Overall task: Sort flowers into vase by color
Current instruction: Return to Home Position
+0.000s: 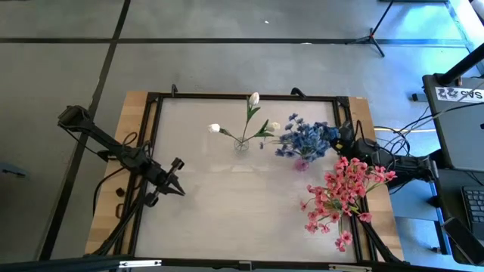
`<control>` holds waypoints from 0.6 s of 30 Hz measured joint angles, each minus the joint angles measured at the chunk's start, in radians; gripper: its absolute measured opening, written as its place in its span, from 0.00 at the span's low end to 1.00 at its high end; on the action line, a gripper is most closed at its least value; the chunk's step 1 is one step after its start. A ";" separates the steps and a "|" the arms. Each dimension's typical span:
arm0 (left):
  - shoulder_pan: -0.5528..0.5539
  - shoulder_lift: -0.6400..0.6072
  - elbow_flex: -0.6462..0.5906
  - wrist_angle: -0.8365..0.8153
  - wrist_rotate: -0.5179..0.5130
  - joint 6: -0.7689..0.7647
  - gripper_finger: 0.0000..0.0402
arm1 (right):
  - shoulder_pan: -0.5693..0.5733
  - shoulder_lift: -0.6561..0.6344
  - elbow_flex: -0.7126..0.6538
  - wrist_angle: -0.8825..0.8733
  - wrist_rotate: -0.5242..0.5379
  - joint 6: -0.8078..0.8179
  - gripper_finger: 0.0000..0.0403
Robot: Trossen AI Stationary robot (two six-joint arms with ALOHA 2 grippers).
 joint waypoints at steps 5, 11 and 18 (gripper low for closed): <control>0.000 0.000 0.000 -0.009 -0.037 -0.004 0.03 | 0.000 0.026 0.000 0.000 -0.053 0.005 0.01; 0.000 0.000 0.000 -0.009 -0.047 -0.009 0.03 | 0.000 0.033 -0.001 -0.003 -0.062 0.005 0.01; 0.004 0.000 0.000 -0.016 -0.148 -0.002 0.03 | 0.000 0.033 -0.002 -0.004 -0.062 0.002 0.01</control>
